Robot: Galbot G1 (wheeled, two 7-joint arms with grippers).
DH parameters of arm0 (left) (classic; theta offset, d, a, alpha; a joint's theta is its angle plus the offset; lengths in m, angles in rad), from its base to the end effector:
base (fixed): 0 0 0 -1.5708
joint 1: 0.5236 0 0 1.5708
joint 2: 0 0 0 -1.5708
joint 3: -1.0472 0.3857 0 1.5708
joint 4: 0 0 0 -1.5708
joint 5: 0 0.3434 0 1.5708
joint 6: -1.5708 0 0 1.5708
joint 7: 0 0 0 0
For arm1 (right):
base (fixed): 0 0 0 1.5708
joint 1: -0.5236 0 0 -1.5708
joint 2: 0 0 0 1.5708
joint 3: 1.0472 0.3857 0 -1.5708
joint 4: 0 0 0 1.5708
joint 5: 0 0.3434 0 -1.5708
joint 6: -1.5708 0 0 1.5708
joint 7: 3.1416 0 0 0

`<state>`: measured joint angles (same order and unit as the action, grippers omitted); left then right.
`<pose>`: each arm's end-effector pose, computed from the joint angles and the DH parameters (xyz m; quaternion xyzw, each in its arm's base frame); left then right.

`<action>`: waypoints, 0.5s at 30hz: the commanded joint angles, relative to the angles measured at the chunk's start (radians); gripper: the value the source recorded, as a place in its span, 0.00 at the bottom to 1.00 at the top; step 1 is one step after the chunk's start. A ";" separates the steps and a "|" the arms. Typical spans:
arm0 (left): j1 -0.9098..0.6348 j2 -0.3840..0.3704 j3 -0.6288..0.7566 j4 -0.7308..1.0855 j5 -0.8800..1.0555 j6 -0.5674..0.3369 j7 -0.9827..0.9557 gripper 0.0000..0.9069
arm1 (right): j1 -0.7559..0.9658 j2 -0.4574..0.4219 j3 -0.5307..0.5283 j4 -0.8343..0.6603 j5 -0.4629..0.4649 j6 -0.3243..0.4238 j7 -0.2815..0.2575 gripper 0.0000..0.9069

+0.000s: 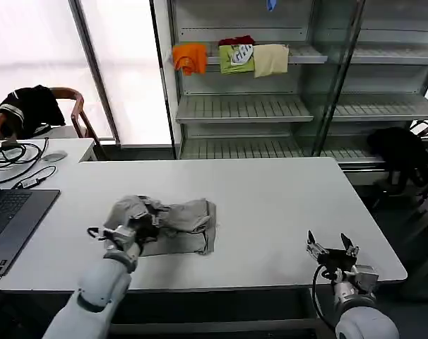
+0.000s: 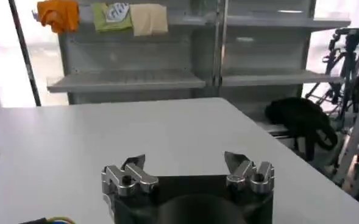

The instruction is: Fold and organize the clothes.

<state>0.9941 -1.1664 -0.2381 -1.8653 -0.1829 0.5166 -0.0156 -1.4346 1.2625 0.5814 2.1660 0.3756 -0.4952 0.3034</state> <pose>0.3308 0.0275 -0.2822 -0.1375 -0.9730 -0.1346 0.1273 0.1952 -0.0743 -0.2730 -0.0764 -0.9855 0.0031 0.1513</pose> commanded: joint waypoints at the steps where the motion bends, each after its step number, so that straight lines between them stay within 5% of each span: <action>1: -0.146 -0.110 0.246 0.062 0.026 0.024 -0.007 0.01 | -0.041 0.027 0.008 -0.005 -0.033 0.009 0.000 1.00; 9: -0.167 -0.143 0.280 0.122 0.057 0.012 0.005 0.01 | -0.054 0.044 0.011 -0.004 -0.044 0.013 -0.002 1.00; 11: -0.160 -0.144 0.275 0.132 0.061 0.006 0.007 0.09 | -0.051 0.043 0.008 -0.004 -0.045 0.012 -0.002 1.00; 13: -0.151 -0.142 0.270 0.136 0.065 -0.002 0.010 1.00 | -0.047 0.042 0.005 -0.005 -0.044 0.011 -0.002 1.00; 15: -0.141 -0.142 0.255 0.145 0.067 -0.003 0.006 1.00 | -0.041 0.041 -0.001 -0.008 -0.045 0.011 -0.003 1.00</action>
<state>0.8778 -1.2762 -0.0366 -1.7607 -0.1316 0.5152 -0.0080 -1.4650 1.2941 0.5791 2.1567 0.3385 -0.4867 0.3003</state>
